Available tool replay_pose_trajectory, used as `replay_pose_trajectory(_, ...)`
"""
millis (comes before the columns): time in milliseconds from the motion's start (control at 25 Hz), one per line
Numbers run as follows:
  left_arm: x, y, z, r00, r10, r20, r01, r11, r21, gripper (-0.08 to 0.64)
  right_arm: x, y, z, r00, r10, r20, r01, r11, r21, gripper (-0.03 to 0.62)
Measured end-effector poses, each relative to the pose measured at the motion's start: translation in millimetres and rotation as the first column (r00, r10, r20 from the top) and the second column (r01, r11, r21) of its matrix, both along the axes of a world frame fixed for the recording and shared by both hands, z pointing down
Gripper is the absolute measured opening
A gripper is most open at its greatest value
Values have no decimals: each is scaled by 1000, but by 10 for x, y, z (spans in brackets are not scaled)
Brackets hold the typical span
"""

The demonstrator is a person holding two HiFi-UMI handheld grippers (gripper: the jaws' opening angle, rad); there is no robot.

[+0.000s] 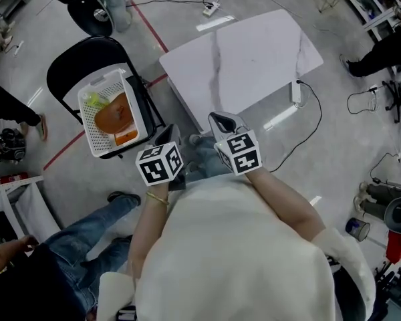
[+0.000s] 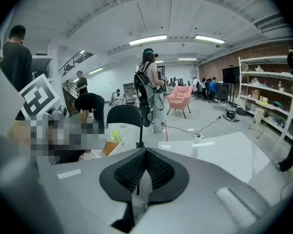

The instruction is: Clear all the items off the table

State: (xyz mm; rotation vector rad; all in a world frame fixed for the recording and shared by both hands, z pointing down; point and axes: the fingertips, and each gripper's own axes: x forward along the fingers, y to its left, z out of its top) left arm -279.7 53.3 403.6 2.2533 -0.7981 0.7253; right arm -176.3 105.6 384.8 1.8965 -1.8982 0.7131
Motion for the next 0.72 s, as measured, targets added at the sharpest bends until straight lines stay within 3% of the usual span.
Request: replay_pose_trajectory(720,-80,-38,-60,1000,-17,-3,17,1000,9,9,15,-34,-3,999,35,20,-35,999,2,-3)
